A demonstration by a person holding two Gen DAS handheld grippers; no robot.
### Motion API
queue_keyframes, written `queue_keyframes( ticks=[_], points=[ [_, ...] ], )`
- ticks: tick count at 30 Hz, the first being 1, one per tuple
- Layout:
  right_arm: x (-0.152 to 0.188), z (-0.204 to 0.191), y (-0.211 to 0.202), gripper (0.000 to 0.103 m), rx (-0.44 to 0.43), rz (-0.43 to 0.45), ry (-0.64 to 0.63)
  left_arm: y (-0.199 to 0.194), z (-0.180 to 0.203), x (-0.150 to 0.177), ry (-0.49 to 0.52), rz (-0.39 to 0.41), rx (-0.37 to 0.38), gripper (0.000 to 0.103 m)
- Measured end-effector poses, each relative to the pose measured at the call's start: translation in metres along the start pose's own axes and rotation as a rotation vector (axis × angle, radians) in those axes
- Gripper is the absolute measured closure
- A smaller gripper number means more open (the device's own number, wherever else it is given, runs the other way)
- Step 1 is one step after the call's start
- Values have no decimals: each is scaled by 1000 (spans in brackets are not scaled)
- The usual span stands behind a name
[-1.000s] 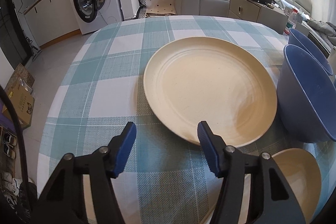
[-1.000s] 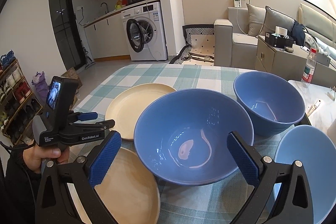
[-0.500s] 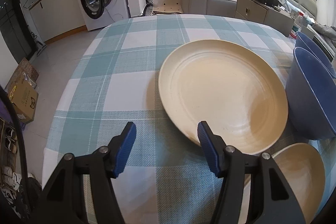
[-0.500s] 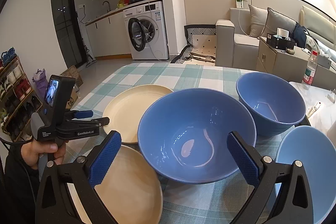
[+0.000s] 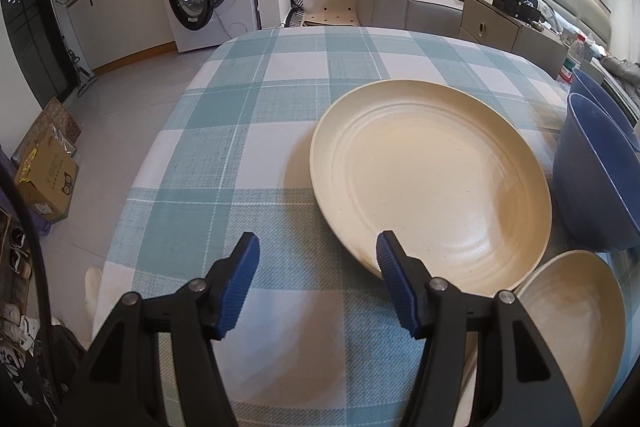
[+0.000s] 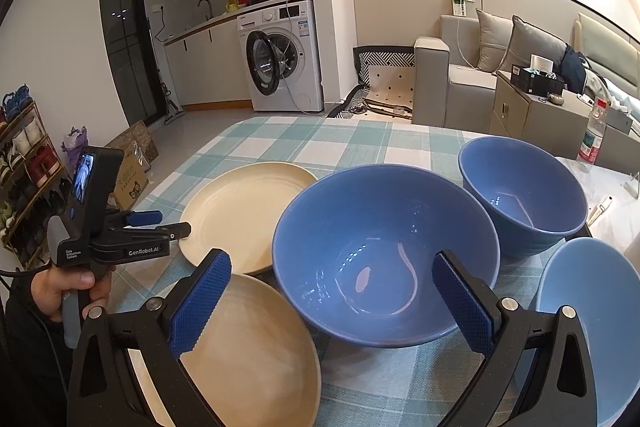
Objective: Organize plates and bowls
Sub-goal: 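Move both grippers toward the rim of the remaining cream plate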
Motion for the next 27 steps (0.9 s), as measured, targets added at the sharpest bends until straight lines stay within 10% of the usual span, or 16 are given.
queue_keyframes(
  ticks=[27],
  points=[
    [-10,-45,25,1,-14,-31,-84,-15,-29,24,-34,18,1,41]
  ],
)
Point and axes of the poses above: each gripper's, at about its wrist camera, not at the fingertips, and y roughly the way its jaws point, z to its right, x to its underside, the point moved 6 cm from there along y, roughly the way its jaws point, and after that the axes turned 3 degrees about y, right-handed, at the moved point
